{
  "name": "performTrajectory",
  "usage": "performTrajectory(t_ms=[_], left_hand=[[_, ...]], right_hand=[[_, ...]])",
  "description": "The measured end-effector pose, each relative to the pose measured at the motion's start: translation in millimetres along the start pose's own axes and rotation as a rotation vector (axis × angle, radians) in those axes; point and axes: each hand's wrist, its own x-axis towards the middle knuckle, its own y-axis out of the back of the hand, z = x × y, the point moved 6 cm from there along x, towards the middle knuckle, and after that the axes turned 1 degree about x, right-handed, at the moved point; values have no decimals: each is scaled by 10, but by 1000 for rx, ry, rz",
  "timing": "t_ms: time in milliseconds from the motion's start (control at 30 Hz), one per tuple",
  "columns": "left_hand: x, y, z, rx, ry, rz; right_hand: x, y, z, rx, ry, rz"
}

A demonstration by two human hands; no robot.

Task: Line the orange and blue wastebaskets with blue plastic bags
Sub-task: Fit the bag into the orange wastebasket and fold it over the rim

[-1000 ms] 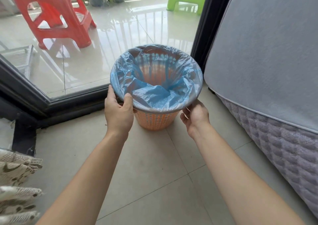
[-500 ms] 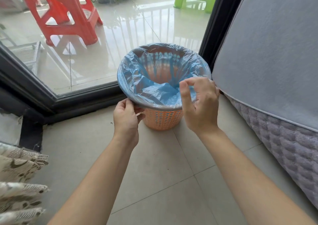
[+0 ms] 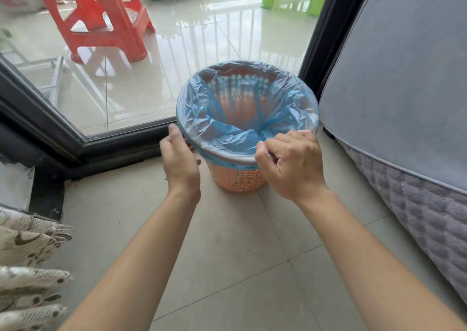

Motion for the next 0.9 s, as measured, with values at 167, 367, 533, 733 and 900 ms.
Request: performTrajectory(t_ms=[167,367,533,733,900], left_hand=[[135,-84,270,161,-192,-240],[-13,-199,283,110,-174,-345],[-168,-222,328,122,-199,-419],[-323,-245,336,156,-238,-504],[-251,-256,353,185,-216,-539]], right_hand=[[7,145,116,55,-8,-13],[322,223,109,157,-173,-230],[264,-213,6,13,-127,-859],[-274,-426,-206,101,-176,-1667],[-8,-343,-111,71,-129,-1545]])
